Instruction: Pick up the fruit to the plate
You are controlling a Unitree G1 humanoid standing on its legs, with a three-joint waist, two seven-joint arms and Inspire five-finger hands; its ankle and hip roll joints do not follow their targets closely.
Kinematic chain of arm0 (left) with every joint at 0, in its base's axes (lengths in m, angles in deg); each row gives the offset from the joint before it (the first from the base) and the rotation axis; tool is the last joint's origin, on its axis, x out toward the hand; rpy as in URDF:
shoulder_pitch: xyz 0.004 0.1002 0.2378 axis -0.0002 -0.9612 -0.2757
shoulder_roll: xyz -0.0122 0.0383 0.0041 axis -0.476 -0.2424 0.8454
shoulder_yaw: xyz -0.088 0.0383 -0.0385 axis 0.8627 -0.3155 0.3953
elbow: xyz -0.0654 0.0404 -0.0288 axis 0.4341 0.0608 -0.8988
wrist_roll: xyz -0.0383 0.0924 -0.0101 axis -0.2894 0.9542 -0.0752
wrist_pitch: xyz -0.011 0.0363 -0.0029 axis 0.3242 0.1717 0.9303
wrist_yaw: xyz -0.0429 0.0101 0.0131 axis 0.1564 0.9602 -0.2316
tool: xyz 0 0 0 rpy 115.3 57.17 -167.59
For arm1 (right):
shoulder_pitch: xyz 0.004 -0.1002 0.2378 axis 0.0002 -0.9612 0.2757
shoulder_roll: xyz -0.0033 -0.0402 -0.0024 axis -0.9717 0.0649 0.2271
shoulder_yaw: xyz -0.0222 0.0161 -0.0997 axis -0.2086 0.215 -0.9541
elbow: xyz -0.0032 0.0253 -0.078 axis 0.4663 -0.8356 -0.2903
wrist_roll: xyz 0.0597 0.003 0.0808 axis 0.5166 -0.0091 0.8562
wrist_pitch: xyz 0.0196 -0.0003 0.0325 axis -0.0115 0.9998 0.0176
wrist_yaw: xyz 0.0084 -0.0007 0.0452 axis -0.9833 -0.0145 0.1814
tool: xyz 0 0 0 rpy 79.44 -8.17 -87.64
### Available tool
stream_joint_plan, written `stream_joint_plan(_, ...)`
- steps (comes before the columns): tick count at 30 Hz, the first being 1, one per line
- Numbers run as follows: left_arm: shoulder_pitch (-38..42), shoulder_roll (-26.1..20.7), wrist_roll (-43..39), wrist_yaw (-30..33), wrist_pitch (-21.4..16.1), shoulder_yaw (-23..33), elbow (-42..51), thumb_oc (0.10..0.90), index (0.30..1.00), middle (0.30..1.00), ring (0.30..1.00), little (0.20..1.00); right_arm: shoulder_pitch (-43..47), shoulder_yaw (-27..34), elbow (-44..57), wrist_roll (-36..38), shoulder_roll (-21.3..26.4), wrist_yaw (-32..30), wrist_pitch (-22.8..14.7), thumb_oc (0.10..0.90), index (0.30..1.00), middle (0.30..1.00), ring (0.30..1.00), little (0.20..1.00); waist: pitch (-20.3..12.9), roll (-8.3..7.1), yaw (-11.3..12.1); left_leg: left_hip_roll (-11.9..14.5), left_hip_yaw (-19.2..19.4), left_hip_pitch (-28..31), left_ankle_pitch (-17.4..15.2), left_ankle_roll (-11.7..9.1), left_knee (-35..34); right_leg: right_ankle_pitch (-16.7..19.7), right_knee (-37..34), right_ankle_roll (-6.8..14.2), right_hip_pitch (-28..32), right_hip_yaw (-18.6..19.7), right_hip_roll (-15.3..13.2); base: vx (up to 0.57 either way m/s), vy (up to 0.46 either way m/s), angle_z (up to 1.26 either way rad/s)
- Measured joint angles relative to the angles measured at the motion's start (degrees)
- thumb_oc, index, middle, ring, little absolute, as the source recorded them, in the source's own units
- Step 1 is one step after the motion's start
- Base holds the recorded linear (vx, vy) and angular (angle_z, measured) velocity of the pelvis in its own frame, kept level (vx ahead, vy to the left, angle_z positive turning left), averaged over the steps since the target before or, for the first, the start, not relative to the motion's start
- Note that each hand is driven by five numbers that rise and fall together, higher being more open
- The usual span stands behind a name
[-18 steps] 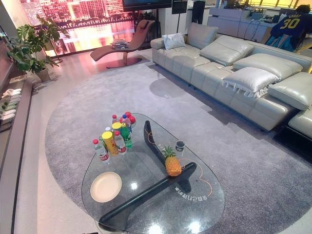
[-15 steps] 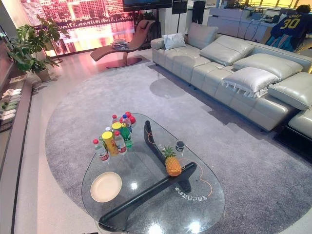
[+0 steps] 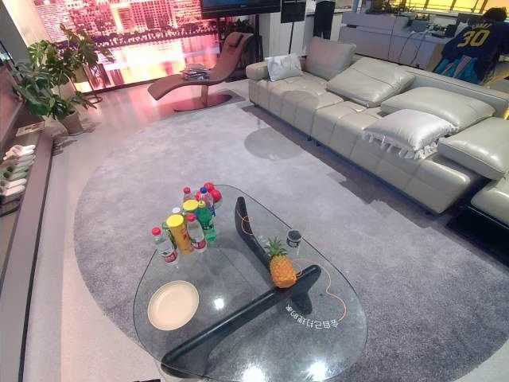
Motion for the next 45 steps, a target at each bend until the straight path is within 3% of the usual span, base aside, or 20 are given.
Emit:
stream_joint_plan(18,0.1,0.0,0.0,0.0,0.0,-0.1,0.0,0.800,0.900,0.900,0.900,0.900,-0.2,0.0,-0.2,0.0,0.0,-0.4,-0.2,0.800,0.900,0.900,0.900,0.900,0.3,0.34,0.0,0.0,0.0,-0.3,0.0,0.0,-0.2,-0.1,0.0,0.1,-0.6,0.0,0.0,0.01,-0.002,0.00)
stream_joint_plan(23,0.1,0.0,-0.6,0.0,0.0,-0.3,0.1,0.800,0.900,0.900,0.900,0.900,-0.8,0.1,-0.4,0.1,0.2,-0.4,-0.6,0.800,0.900,0.900,0.900,0.900,0.8,0.97,-0.1,0.1,0.1,-2.5,0.1,-0.1,0.0,-0.2,0.0,0.2,-2.9,0.1,0.0,-0.04,0.017,-0.01)
stream_joint_plan(25,0.7,0.1,-2.5,0.0,0.1,-0.5,0.3,0.800,0.900,0.900,0.900,0.900,-0.5,0.0,-0.3,0.1,0.6,-0.6,-0.6,0.800,0.900,0.900,0.900,0.900,2.0,1.91,-0.3,0.0,0.1,-4.7,0.9,-0.3,0.2,0.7,0.1,0.1,-5.3,0.3,0.0,-0.25,0.032,-0.03)
stream_joint_plan(27,2.3,0.1,-4.4,0.1,0.1,-0.7,0.8,0.800,0.900,0.900,0.900,0.900,1.5,-0.3,-0.3,0.2,1.2,-0.8,-0.5,0.800,0.900,0.900,0.900,0.900,4.7,2.56,-0.4,0.0,0.0,-7.9,1.9,-0.3,0.3,1.6,0.3,0.1,-8.6,0.8,0.1,-0.30,0.000,-0.05)
stream_joint_plan(29,6.1,0.2,-6.7,-1.2,0.2,-0.9,1.2,0.800,0.900,0.900,0.900,0.900,5.8,-0.6,-0.3,0.2,2.0,-1.2,0.1,0.800,0.900,0.900,0.900,0.900,10.4,4.01,-0.7,-0.1,-0.1,-12.3,3.6,0.0,0.3,3.2,0.4,0.2,-12.7,1.6,0.2,-0.22,-0.013,-0.04)
stream_joint_plan(33,9.6,-0.4,-13.1,-7.3,0.1,-2.5,2.5,0.800,0.900,0.900,0.900,0.900,10.6,-0.8,0.2,1.6,3.5,-1.3,0.5,0.800,0.900,0.900,0.900,0.900,17.8,3.96,-1.1,-0.2,-0.3,-15.2,4.8,0.1,0.4,4.4,0.3,0.0,-15.8,1.7,0.2,-0.16,-0.023,-0.03)
stream_joint_plan(38,13.1,-2.5,-20.9,-10.1,0.0,-3.5,4.1,0.800,0.900,0.900,0.900,0.900,13.9,-1.0,2.3,5.2,5.2,-1.6,-0.6,0.800,0.900,0.900,0.900,0.900,22.4,4.24,-1.1,-0.2,-0.3,-19.6,5.0,0.1,1.9,4.7,1.6,0.1,-20.1,1.8,0.2,-0.17,-0.049,-0.01)
stream_joint_plan(42,18.2,-3.8,-26.8,-9.6,-0.5,-2.8,8.0,0.800,0.900,0.900,0.900,0.900,18.6,-1.3,5.5,8.5,5.5,-3.9,-3.1,0.800,0.900,0.900,0.900,0.900,27.3,3.61,-0.8,-0.3,-0.3,-24.7,4.7,0.6,6.1,3.1,8.3,-0.3,-26.7,3.0,0.0,-0.13,-0.031,-0.02)
stream_joint_plan(45,20.9,-3.9,-28.4,-7.0,-2.8,-2.8,10.5,0.800,0.900,0.900,0.900,0.900,20.6,-1.3,7.5,10.2,5.4,-5.2,-5.7,0.800,0.900,0.900,0.900,0.900,28.2,3.07,-0.4,-0.5,-0.7,-28.0,4.5,0.7,8.6,0.7,14.5,-0.2,-31.4,3.4,-0.4,-0.10,-0.039,0.08)
